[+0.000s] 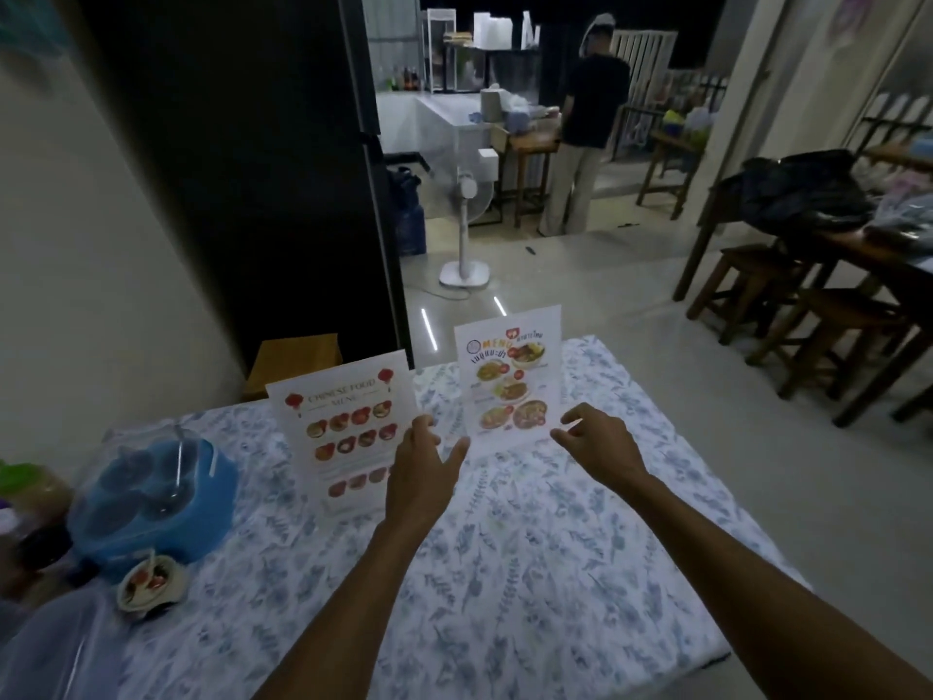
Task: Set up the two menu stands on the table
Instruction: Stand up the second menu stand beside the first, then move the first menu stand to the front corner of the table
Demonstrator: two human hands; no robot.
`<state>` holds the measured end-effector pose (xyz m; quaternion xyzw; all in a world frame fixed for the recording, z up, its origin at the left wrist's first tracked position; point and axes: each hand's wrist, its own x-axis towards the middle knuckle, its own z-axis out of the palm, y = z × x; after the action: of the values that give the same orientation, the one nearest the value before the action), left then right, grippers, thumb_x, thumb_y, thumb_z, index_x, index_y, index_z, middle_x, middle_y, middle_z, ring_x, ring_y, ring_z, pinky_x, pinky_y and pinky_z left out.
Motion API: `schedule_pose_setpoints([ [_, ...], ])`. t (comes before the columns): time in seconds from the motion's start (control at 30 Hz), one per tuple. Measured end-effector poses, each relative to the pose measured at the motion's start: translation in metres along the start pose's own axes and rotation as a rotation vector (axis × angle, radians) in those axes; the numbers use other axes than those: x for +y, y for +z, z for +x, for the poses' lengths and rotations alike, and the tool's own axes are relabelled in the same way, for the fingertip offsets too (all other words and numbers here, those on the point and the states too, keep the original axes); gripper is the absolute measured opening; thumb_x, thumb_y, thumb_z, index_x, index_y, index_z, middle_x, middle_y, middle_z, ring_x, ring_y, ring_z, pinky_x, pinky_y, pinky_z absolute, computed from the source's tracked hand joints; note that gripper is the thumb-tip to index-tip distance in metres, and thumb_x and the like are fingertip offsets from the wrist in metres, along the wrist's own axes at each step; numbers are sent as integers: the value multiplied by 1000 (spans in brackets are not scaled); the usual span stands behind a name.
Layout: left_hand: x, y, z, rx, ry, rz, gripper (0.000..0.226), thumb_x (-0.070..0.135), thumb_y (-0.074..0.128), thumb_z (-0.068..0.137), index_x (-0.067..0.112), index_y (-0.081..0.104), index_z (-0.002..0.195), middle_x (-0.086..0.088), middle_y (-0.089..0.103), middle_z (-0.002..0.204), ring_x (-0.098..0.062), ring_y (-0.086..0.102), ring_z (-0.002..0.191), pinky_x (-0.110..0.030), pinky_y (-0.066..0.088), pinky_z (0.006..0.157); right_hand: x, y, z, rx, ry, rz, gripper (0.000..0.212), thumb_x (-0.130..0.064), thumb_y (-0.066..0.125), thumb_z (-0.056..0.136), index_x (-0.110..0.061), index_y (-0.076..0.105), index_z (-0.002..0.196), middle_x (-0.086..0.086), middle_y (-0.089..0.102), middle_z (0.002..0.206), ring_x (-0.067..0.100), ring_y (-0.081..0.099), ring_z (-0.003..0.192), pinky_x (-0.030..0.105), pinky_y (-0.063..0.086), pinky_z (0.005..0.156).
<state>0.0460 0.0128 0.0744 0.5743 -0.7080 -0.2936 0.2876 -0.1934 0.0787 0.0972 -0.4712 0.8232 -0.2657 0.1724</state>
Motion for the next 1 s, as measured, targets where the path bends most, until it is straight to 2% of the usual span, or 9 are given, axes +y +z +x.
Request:
schedule_pose_setpoints([
  [0.1, 1, 10, 14, -14, 4, 12, 60, 56, 59, 92, 21, 42, 137, -2, 59, 124, -23, 61, 112, -46, 54, 88, 11, -3, 18, 5, 23, 1, 40, -49, 68, 87, -21, 63, 114, 3, 77, 106, 18, 70, 83, 29, 52, 63],
  [0.17, 4, 18, 27, -26, -5, 18, 61, 56, 59, 92, 20, 42, 138, -3, 59, 125, -23, 60, 113, -48, 54, 89, 16, -4, 30, 4, 28, 5, 40, -48, 68, 86, -20, 63, 115, 4, 77, 106, 18, 70, 84, 31, 55, 66],
  [0.37, 13, 53, 76, -42, -46, 36, 61, 54, 60, 92, 17, 43, 138, -5, 59, 126, -25, 62, 111, -44, 55, 87, 44, -3, 85, -59, 66, -7, 42, -49, 69, 85, -21, 62, 117, 2, 76, 107, 18, 70, 87, 34, 57, 75],
  [0.53, -2, 90, 113, -66, -187, 81, 66, 54, 63, 90, 12, 45, 138, -8, 55, 134, -27, 59, 115, -40, 52, 88, 72, 3, 146, -180, 96, 4, 45, -45, 71, 84, -19, 60, 119, 4, 75, 110, 22, 69, 95, 34, 54, 78],
  [0.63, -13, 110, 130, -73, -273, 134, 76, 59, 65, 86, 9, 44, 140, -12, 49, 138, -31, 54, 121, -47, 52, 93, 84, 14, 180, -236, 91, -2, 49, -44, 72, 83, -17, 57, 121, 6, 74, 112, 23, 68, 98, 37, 56, 81],
  [0.73, -17, 124, 140, -60, -349, 115, 81, 57, 70, 84, 9, 43, 144, -13, 49, 138, -32, 55, 122, -47, 52, 94, 89, 26, 205, -303, 66, -9, 52, -41, 72, 85, -13, 55, 125, 10, 71, 119, 27, 67, 104, 33, 51, 78],
  [0.87, -16, 135, 145, -40, -372, 92, 74, 49, 76, 82, 12, 49, 139, -10, 57, 131, -27, 60, 115, -44, 54, 92, 90, 40, 228, -398, 16, -2, 55, -38, 77, 82, -12, 55, 125, 12, 70, 119, 27, 66, 105, 36, 54, 80],
  [1.0, -18, 141, 150, -46, -349, 94, 59, 51, 78, 79, 17, 59, 123, -5, 66, 119, -25, 67, 103, -46, 59, 82, 89, 49, 239, -466, -39, 7, 60, -39, 80, 77, -14, 57, 127, 8, 69, 120, 26, 67, 103, 38, 57, 79],
])
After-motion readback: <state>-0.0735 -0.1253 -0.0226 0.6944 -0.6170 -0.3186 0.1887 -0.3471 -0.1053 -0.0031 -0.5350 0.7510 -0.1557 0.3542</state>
